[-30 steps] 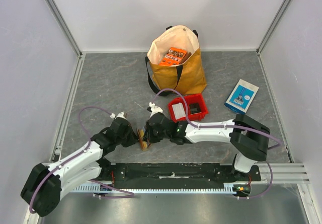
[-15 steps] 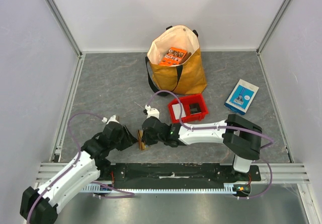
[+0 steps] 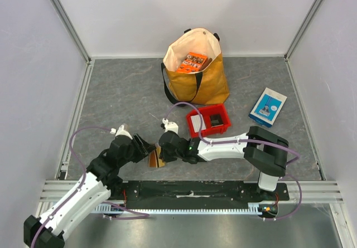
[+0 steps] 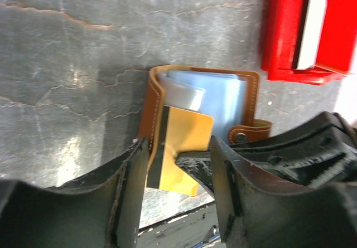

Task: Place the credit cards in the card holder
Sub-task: Open the card holder at the center of the board.

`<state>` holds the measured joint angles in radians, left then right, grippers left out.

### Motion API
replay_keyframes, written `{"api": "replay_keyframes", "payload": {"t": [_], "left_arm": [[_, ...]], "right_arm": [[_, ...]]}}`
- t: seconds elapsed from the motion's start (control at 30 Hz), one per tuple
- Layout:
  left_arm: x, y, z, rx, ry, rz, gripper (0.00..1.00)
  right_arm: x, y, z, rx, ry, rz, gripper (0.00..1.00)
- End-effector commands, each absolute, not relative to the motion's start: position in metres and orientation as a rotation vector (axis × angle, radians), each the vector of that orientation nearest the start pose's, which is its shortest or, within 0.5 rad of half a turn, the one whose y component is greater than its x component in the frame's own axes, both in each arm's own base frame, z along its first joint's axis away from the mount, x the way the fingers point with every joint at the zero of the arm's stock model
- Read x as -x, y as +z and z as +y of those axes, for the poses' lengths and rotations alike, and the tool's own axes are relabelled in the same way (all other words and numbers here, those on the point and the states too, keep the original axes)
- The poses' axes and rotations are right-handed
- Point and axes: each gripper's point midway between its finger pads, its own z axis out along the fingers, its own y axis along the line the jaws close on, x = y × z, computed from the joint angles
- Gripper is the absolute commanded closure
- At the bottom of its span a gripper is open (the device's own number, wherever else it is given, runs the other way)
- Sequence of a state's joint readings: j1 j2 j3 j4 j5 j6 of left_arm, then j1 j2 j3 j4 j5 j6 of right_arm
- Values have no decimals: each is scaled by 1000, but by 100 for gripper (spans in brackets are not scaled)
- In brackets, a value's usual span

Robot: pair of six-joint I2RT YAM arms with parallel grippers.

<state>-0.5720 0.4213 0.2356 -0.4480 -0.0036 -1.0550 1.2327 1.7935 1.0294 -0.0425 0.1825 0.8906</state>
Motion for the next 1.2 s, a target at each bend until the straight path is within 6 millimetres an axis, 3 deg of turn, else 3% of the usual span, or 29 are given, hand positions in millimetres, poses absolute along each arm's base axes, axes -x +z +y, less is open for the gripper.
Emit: {"api": "replay_keyframes", "payload": {"t": [0.0,0.1,0.3,0.5,0.67,0.83,1.03,1.17], "left_arm": [[-173,76,-145,528,-763,2324,50],[-173,74,-141,497,-706,2350,54],[-170,67,-145,440,-716,2378,73],[-165,56,-157,355,-766,2431,98],[-170,61,-163,258,-761,2443,98],[-174,73,-171,166,-775,2447,98],[-176,89,-183,64,-832,2440,98],[-175,91,-189,16,-857,2459,98]], "right_arm": [[-147,21,402,358,638,2540,100],[-150,24,400,343,641,2534,100],[-156,27,395,319,657,2530,100],[-162,44,394,297,712,2498,100],[-177,78,383,234,770,2432,100],[-194,103,349,152,763,2378,100],[-199,106,320,124,732,2376,100],[-195,101,318,154,739,2401,100]]}}
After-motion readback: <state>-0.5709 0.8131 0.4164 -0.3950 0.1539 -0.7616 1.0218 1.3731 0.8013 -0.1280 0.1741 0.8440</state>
